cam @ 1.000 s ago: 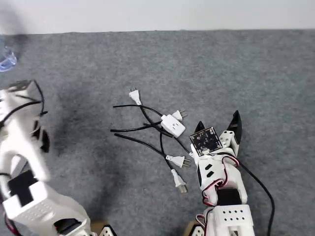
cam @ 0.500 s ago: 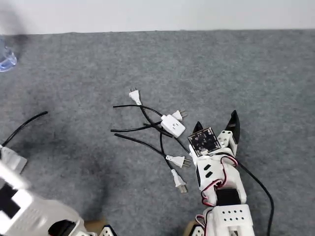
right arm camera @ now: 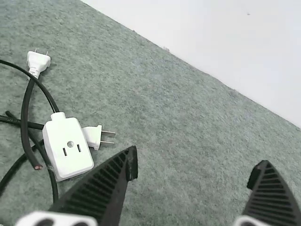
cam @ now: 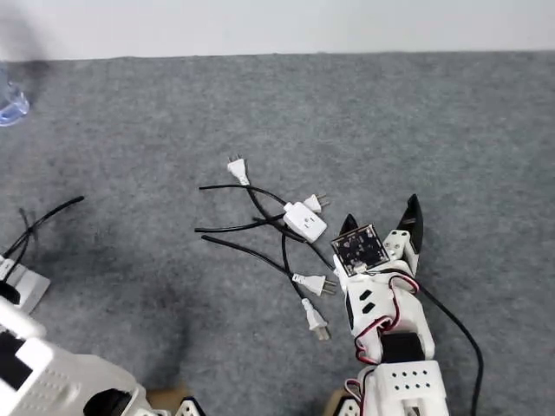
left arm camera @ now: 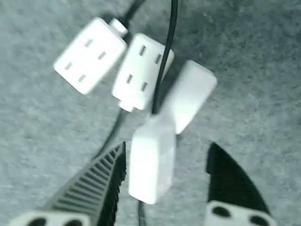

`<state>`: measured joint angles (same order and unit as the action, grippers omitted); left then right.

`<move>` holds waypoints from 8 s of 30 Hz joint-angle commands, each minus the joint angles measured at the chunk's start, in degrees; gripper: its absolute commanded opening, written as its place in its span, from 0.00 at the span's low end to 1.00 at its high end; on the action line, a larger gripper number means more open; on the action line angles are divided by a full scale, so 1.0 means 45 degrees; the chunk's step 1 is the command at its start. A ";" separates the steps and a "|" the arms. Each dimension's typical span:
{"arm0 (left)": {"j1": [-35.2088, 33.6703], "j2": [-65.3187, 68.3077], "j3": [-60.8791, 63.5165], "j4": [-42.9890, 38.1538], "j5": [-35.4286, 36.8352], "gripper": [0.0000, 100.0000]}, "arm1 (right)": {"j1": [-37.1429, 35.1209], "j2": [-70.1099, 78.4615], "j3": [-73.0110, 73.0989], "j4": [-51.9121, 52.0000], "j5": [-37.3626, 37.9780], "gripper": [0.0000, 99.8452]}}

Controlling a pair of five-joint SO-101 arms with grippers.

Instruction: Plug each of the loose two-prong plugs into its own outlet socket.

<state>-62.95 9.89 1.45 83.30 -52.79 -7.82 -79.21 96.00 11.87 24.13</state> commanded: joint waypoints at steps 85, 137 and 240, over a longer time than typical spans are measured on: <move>1.3460 -2.4987 2.1128 -0.6779 0.8791 0.09 | -0.1221 0.0010 0.0176 0.1045 -0.0117 0.37; 1.4105 -2.4967 2.1128 -0.5783 0.7326 0.09 | -0.4327 1.9995 -1.8676 1.2024 -0.2481 0.38; 1.4105 -2.4967 2.1128 -0.5763 0.7326 0.09 | -0.1260 1.4349 -1.8325 1.8100 0.1993 0.01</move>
<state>0.00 -101.76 97.10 57.01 -19.30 -20.48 -9.85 14.07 90.81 28.79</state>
